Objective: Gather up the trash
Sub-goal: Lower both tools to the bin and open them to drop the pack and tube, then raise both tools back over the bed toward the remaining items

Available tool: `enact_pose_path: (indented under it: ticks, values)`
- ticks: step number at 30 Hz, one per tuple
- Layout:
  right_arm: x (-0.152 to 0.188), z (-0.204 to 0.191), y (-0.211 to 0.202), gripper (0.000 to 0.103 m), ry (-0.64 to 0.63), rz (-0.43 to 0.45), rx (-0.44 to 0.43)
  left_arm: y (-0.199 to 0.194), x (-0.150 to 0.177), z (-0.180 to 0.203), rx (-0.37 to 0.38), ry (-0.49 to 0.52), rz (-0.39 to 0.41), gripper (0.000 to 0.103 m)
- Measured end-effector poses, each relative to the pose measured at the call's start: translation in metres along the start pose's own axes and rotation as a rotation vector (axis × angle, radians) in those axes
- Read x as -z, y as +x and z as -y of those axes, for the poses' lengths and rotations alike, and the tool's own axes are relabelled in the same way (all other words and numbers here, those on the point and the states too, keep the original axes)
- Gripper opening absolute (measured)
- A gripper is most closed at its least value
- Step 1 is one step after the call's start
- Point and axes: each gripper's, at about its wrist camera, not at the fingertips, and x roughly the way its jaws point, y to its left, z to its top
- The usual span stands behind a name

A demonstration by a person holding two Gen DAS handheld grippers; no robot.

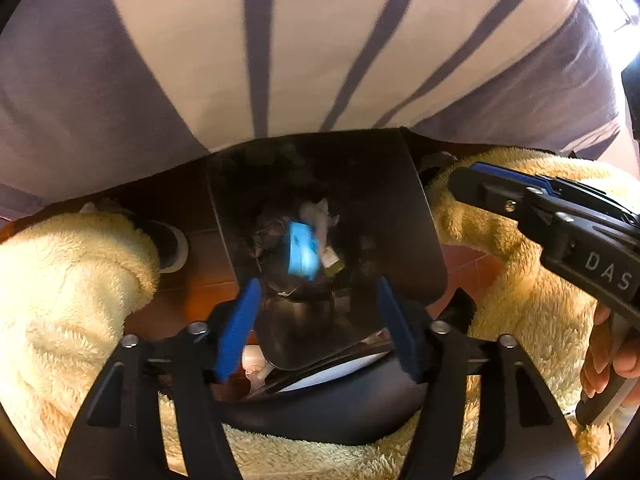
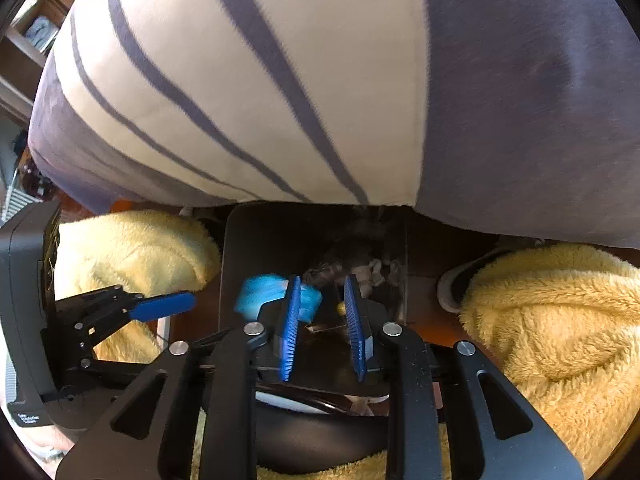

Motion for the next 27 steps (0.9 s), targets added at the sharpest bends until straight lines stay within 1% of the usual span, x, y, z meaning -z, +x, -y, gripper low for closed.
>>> enact_pose_path:
  ticks: [1, 2, 3, 4, 5, 8, 10, 14, 17, 19, 23, 27]
  values:
    - [0.0, 0.0, -0.002, 0.034, 0.001, 0.007, 0.007, -0.001, 0.001, -0.001, -0.001, -0.002, 0.005, 0.066]
    - [0.0, 0.0, -0.005, 0.044, 0.001, 0.016, 0.016, -0.005, 0.001, -0.001, -0.005, -0.003, 0.015, 0.068]
    - [-0.001, 0.0, -0.007, 0.051, 0.001, 0.027, 0.03, -0.01, 0.0, -0.001, -0.011, -0.004, 0.028, 0.075]
    - [0.0, 0.001, -0.01, 0.067, -0.001, 0.038, 0.043, -0.013, 0.0, -0.001, -0.014, -0.006, 0.039, 0.082]
    - [-0.001, 0.001, -0.013, 0.078, -0.005, 0.051, 0.061, -0.019, -0.001, -0.001, -0.019, -0.006, 0.056, 0.084]
    - [-0.003, 0.001, -0.028, 0.09, -0.016, 0.103, 0.104, -0.035, -0.003, -0.003, -0.03, -0.006, 0.107, 0.091]
    - [-0.004, 0.0, -0.038, 0.093, -0.017, 0.129, 0.103, -0.046, -0.004, 0.0, -0.04, 0.003, 0.14, 0.094]
    - [-0.007, 0.0, -0.06, 0.093, -0.018, 0.189, 0.102, -0.072, -0.006, 0.002, -0.044, 0.018, 0.219, 0.094]
    - [-0.013, -0.003, -0.083, 0.093, -0.028, 0.257, 0.099, -0.1, -0.006, 0.003, -0.066, 0.031, 0.302, 0.094]
    - [-0.02, -0.007, -0.1, 0.093, -0.043, 0.309, 0.107, -0.122, -0.009, 0.003, -0.084, 0.033, 0.374, 0.094]
    - [-0.038, -0.014, -0.129, 0.093, -0.074, 0.395, 0.122, -0.157, -0.022, 0.0, -0.104, 0.029, 0.47, 0.094]
    - [-0.059, -0.018, -0.151, 0.093, -0.093, 0.457, 0.126, -0.184, -0.041, -0.006, -0.139, 0.03, 0.541, 0.094]
